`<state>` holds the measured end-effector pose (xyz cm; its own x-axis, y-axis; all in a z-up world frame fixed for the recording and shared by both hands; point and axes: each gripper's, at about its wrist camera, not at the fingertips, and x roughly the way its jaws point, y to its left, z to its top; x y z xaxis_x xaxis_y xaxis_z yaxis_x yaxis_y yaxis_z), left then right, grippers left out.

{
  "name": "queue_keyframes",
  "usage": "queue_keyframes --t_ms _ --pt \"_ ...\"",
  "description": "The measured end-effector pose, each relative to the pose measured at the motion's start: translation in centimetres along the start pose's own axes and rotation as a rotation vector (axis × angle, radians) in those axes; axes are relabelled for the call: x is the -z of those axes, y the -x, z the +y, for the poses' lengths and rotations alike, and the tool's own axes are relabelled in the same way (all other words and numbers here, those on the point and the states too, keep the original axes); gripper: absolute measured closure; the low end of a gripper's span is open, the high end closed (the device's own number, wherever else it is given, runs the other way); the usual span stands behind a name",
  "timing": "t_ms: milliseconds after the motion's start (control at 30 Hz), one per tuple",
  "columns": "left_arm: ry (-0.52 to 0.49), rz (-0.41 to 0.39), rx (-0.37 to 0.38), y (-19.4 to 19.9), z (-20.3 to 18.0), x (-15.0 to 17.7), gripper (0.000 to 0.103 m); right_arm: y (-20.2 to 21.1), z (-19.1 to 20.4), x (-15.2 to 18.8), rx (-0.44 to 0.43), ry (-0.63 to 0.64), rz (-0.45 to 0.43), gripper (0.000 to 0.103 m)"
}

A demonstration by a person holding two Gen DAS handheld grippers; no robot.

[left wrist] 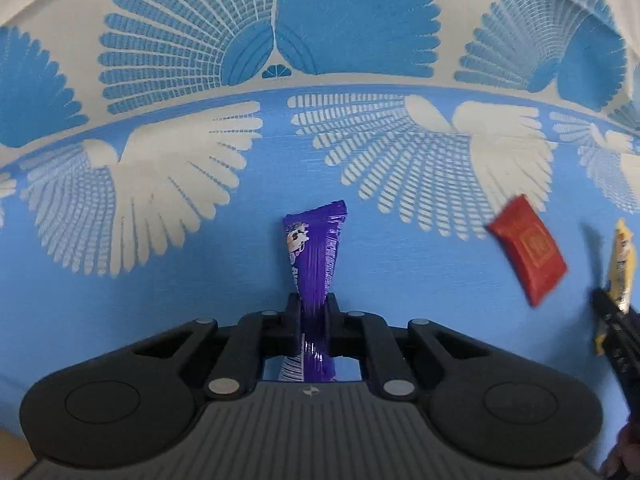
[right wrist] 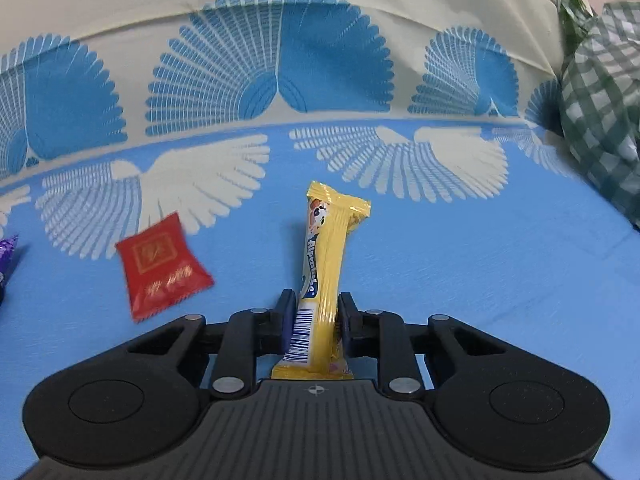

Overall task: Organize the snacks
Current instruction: 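Carry the purple bar with the left tool while the right tool carries the yellow bar into the box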

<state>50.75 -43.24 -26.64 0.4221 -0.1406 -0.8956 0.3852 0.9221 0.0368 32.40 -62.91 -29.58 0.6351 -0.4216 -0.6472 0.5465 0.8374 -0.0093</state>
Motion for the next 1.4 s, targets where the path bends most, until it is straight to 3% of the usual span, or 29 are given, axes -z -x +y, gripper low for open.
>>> queue_keyframes --t_ms 233,533,667,1033,1267,1400 --pt "0.006 -0.028 0.061 8.2 0.8 3.8 0.092 6.5 -0.7 0.3 -0.037 -0.061 0.019 0.079" --pt "0.035 -0.048 0.211 23.1 3.4 16.0 0.092 24.7 -0.7 3.9 -0.182 -0.169 0.0 0.079" --pt "0.005 -0.085 0.177 29.4 5.0 22.3 0.092 33.5 0.8 7.7 -0.246 -0.178 0.013 0.079" --pt "0.163 -0.188 0.084 42.8 14.7 36.6 0.092 51.1 7.7 13.5 -0.476 -0.062 0.0 0.079" --pt "0.202 -0.274 0.002 48.8 18.3 42.5 0.092 58.4 10.7 15.2 -0.603 0.003 -0.088 0.079" --pt "0.237 -0.287 -0.002 50.3 18.7 45.0 0.092 60.8 11.2 16.9 -0.634 0.064 -0.092 0.079"
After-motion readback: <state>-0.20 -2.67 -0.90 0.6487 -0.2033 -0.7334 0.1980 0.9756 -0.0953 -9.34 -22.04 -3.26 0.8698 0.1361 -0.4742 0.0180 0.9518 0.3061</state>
